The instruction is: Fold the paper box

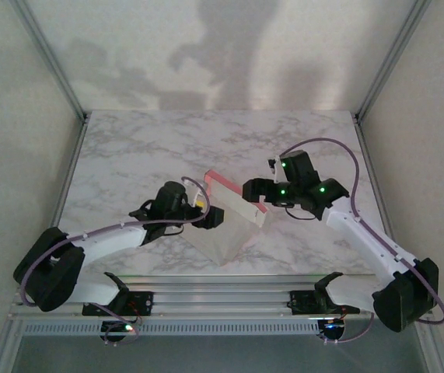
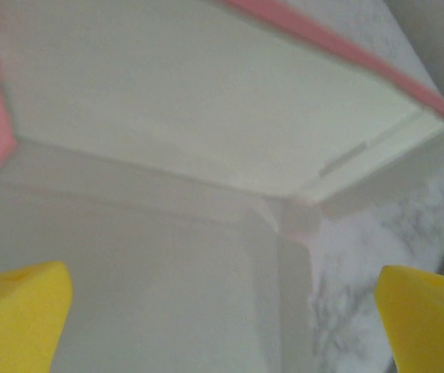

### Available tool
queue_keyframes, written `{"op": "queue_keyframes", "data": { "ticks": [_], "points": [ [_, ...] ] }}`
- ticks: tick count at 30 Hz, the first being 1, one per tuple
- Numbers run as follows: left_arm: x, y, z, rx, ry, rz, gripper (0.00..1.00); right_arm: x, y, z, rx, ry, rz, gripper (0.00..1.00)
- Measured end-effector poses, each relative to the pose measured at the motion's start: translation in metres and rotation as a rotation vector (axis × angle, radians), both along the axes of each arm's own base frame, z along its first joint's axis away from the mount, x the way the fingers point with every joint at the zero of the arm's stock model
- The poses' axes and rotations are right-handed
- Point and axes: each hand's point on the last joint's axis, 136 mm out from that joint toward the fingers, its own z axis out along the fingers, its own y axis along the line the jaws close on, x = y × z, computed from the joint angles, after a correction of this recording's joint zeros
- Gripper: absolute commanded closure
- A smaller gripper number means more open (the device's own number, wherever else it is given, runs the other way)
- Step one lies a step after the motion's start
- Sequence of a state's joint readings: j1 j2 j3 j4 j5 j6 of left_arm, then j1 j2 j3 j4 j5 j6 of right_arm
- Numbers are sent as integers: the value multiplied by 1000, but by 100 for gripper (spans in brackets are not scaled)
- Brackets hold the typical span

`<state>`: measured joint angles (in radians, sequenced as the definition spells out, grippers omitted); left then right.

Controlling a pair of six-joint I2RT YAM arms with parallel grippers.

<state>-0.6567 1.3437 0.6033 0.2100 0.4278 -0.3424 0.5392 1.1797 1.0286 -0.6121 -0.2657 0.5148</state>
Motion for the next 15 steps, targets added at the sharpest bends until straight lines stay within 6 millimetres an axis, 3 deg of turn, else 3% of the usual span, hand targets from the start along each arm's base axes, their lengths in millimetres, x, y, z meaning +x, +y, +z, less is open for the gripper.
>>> {"op": "queue_keyframes", "data": {
  "ticks": [8, 15],
  "points": [
    [-44, -15, -36, -19, 172, -59, 1, -5, -9, -8, -12, 12, -42, 1],
    [-63, -25, -58, -52, 291, -88, 1, -8, -12, -13, -20, 22, -52, 1]
  ]
}}
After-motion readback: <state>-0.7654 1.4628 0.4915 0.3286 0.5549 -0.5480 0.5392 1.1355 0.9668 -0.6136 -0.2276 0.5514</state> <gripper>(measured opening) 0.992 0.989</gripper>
